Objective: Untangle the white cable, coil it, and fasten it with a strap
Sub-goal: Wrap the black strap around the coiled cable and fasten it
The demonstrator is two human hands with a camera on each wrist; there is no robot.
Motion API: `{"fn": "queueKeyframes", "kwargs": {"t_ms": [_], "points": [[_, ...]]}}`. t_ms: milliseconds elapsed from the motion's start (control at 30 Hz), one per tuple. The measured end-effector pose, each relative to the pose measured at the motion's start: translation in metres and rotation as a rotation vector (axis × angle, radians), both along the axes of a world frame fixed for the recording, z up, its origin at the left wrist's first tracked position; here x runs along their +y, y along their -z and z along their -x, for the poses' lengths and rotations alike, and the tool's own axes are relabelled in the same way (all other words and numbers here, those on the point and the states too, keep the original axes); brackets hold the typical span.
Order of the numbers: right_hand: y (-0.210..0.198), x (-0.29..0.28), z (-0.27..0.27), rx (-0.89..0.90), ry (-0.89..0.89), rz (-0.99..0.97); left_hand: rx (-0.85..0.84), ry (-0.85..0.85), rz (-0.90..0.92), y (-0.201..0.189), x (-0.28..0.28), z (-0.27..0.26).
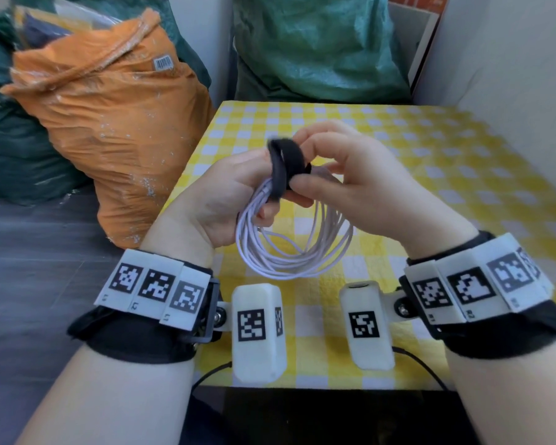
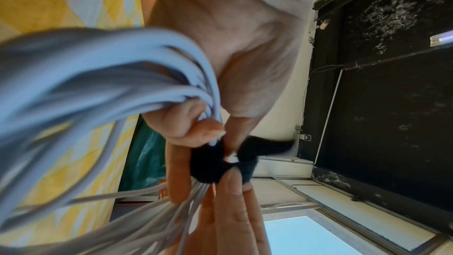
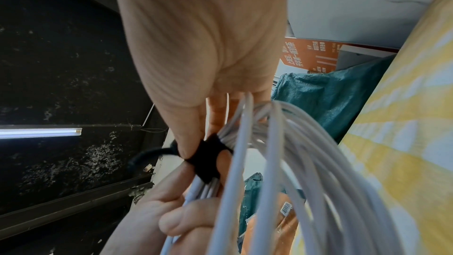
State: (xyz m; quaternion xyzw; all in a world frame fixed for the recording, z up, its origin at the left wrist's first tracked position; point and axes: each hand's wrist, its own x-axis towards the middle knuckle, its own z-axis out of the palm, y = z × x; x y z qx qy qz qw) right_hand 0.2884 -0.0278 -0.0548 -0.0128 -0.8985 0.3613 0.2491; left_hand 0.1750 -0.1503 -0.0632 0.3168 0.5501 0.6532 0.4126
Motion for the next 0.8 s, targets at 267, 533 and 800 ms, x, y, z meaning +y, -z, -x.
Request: {"fn": "queueKeyframes", "kwargs": {"t_ms": [267, 533, 800], "points": [[0.000, 0.001, 0.000, 0.100, 0.038, 0.205, 0.189, -0.016, 0.029, 0.001, 0.001, -0.001], [0.000, 0.005, 0.002, 0.189, 0.157, 0.322, 0.372, 0.097, 0.143, 0.001, -0.001, 0.000], [0.010, 0.008, 0.008, -0.025, 0.236, 0.379, 0.373, 0.024, 0.060, 0.003, -0.002, -0.004]]}}
